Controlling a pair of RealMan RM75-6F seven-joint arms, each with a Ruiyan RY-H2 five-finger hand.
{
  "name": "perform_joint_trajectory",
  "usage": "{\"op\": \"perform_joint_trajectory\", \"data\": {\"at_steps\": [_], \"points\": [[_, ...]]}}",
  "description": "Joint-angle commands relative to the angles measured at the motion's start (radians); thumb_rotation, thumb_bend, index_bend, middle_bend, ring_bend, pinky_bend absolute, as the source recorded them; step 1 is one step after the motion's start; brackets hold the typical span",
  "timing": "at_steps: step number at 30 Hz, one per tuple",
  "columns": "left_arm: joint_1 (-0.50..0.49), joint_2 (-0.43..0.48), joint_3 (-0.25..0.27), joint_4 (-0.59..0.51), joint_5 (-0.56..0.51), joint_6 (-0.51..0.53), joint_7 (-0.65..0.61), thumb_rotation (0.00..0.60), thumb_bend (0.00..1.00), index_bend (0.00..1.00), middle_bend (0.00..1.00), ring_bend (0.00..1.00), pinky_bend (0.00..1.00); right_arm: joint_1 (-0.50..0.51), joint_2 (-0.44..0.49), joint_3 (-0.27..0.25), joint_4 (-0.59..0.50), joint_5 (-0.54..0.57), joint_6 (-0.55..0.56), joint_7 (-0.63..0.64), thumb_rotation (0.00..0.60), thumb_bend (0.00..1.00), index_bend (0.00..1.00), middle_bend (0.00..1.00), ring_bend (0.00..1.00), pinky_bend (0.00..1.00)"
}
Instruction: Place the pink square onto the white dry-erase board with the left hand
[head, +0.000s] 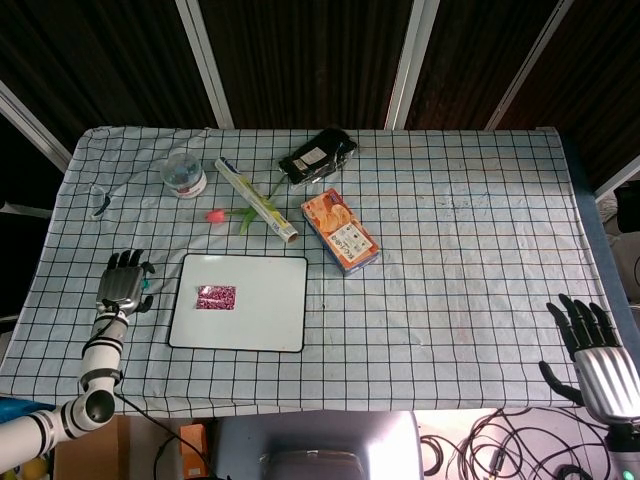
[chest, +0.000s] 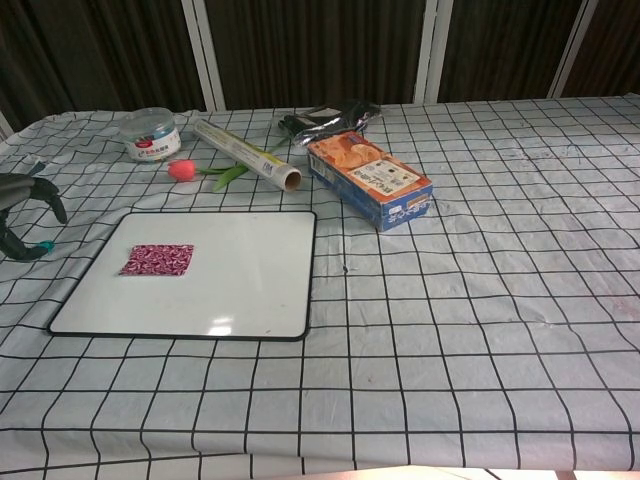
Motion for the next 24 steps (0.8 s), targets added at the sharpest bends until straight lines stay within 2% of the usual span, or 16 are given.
{"op": "perform_joint_trajectory", "data": {"at_steps": [1,10,24], "points": [[0.006,-0.029,0.005,0.110,-0.018,-0.080,-0.072,0.600,0.34,0.33,0.05,0.00,0.03,0.006,0.000,-0.002,-0.002,-0.002,-0.013,-0.006,0.600,0.26,0.00,0.00,0.00,0.00],[0.005,-0.074,0.007,0.211,0.069,-0.110,-0.167,0.600,0.35,0.34,0.04,0.00,0.03,0.012,0.005,-0.004,-0.011,-0.002,-0.026,-0.003,0.600,0.26,0.00,0.00,0.00,0.00],[-0.005,-0.125,-0.005,0.312,0.096,-0.148,-0.220,0.600,0.35,0.41,0.05,0.00,0.03,0.007,0.009,-0.003,-0.008,0.000,-0.014,0.009,0.600,0.26,0.00,0.00,0.00,0.00]]}}
